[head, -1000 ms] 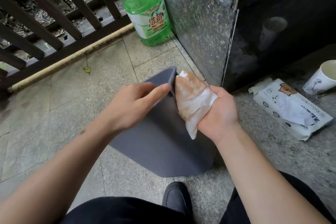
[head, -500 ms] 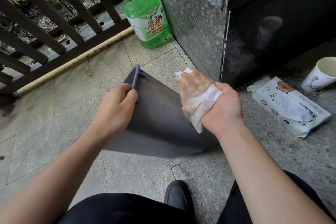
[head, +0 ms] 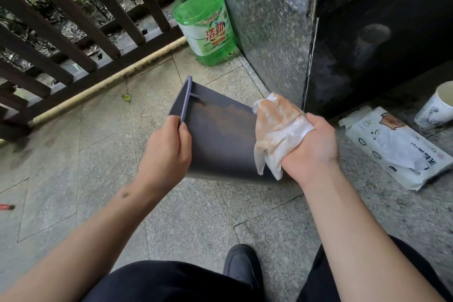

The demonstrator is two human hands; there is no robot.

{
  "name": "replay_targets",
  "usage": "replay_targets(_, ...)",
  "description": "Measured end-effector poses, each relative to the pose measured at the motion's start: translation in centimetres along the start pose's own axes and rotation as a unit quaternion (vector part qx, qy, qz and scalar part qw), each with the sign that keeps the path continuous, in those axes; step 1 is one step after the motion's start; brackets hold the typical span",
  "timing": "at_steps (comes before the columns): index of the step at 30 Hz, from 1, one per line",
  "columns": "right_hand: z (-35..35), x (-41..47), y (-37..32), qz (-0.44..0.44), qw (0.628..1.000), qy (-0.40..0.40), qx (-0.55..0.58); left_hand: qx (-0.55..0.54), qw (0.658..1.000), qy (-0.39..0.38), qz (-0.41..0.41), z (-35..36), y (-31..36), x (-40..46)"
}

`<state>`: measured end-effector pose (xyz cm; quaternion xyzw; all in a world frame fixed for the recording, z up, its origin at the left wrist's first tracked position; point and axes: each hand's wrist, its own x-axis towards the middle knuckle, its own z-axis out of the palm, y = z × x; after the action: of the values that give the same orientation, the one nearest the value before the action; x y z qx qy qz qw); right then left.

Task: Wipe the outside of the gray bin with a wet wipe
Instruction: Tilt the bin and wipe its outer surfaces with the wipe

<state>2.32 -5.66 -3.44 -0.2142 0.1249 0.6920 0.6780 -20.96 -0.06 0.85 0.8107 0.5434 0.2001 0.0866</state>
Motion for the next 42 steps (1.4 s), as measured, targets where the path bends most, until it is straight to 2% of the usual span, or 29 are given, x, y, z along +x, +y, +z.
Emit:
replay_targets(5,-0.4,-0.2,-0.7,-0.009,0.998,0.056,-0.003,-0.014,0.999,0.022,-0.046,0.1,-1.1,-0.5)
replay_targets(14,4.1,0.8,1.3,0.056,0.997,0.006,0.056,-0.024,0.998,0.017,-0.061,0.2,-1.7,-0.3)
replay_targets(17,5.4,2.4,2.5,0.081,0.994,0.047,0.051,-0.039,0.996,0.025,-0.073,0.2,-1.9,-0.3)
replay_targets(19,5.1,3.9,3.3,0.035,0.992,0.120,0.000,-0.040,0.995,0.030,-0.088,0.3,-2.2,-0.3)
replay_targets(22,3.8,4.7,4.2,-0.081,0.975,0.195,-0.072,-0.042,0.993,0.037,-0.104,0.4,-2.7,-0.1)
replay_targets(23,3.2,4.8,4.5,-0.116,0.958,0.222,-0.140,-0.046,0.992,0.041,-0.107,0.4,-2.8,-0.1)
replay_targets(25,1.9,4.9,5.8,-0.160,0.889,0.246,-0.352,-0.051,0.991,0.045,-0.113,0.4,-3.0,-0.1)
replay_targets(27,0.8,5.2,7.5,-0.202,0.804,0.172,-0.533,-0.048,0.992,0.047,-0.108,0.5,-3.1,0.0)
replay_targets(29,-0.2,5.5,8.9,-0.252,0.679,0.073,-0.686,-0.043,0.993,0.050,-0.099,0.5,-2.9,0.1)
replay_targets(31,-0.7,5.5,10.0,-0.305,0.546,-0.001,-0.780,-0.050,0.993,0.044,-0.101,0.5,-2.8,0.2)
replay_targets(32,-0.7,5.3,10.4,-0.318,0.517,-0.028,-0.794,-0.070,0.990,0.038,-0.116,0.5,-2.9,0.2)
replay_targets(35,-1.3,5.0,11.3,-0.316,0.472,-0.057,-0.821,-0.140,0.975,0.023,-0.172,0.1,-3.2,0.2)
replay_targets(37,-2.0,4.9,11.5,-0.310,0.429,-0.055,-0.847,-0.107,0.984,0.018,-0.141,-0.6,-3.5,0.4)
replay_targets(38,-2.2,4.9,11.5,-0.306,0.422,-0.048,-0.852,-0.079,0.990,0.007,-0.115,-0.9,-3.5,0.5)
replay_targets(42,-3.2,5.0,10.7,-0.307,0.453,0.013,-0.837,-0.070,0.995,-0.063,-0.036,-1.2,-3.0,1.0)
